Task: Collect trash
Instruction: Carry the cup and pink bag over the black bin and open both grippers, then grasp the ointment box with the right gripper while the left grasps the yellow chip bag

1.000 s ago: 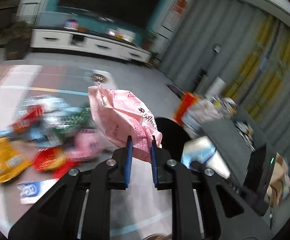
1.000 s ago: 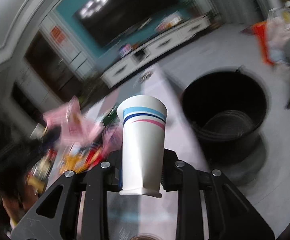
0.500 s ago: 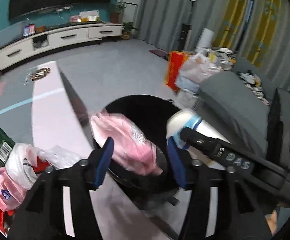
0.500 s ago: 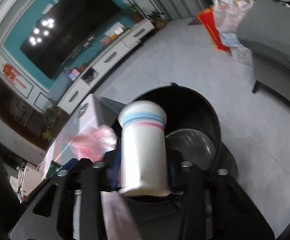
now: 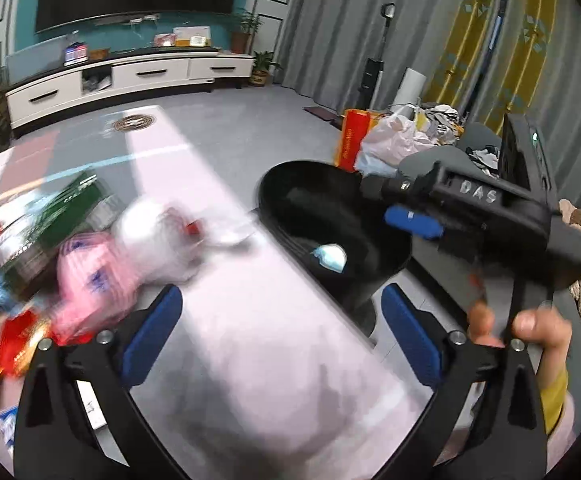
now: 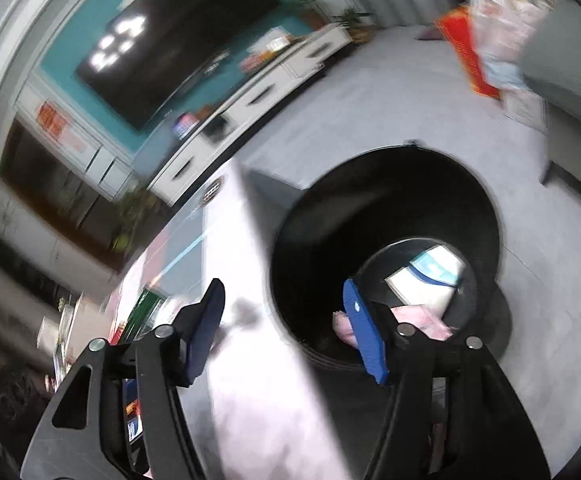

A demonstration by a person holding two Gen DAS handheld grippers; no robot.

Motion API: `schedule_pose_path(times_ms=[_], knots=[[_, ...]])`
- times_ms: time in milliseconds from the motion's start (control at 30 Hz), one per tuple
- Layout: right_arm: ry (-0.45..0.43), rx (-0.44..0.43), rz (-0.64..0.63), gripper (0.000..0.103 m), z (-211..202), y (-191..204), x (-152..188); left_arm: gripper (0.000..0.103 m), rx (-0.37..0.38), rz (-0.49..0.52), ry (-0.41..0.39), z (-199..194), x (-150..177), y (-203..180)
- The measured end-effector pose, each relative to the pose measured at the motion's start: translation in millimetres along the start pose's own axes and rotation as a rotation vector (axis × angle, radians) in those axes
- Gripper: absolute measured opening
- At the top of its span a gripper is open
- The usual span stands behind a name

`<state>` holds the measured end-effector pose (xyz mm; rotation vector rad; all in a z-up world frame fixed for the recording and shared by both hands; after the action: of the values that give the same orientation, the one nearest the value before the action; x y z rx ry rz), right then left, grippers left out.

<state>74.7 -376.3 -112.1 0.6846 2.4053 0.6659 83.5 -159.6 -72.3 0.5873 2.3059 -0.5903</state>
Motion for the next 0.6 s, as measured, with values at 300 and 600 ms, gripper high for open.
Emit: schedule_pose_path(times_ms=[300, 600], knots=[[0.186, -0.214, -0.251, 0.064, 42.8, 110.6, 51.7, 0.100, -0.217, -0.264, -0.191, -112.1, 35.4, 126.7], [0.344, -0.262, -0.437, 0.063, 88.0, 185.5, 106.7, 0.100, -0.240, -0.668, -0.186, -155.3, 80.6, 248.4]])
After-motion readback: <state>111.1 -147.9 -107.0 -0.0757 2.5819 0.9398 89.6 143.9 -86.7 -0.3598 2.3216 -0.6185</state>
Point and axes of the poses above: each gripper's, at about its wrist camera, not at the fingertips, and z roughly the way its jaws point, y to its left, x to its underside, the point moved 1 cm from there along z, roughly the way its jaws point, and after that the axes turned 2 degrees about -z, right-handed, at the moved point
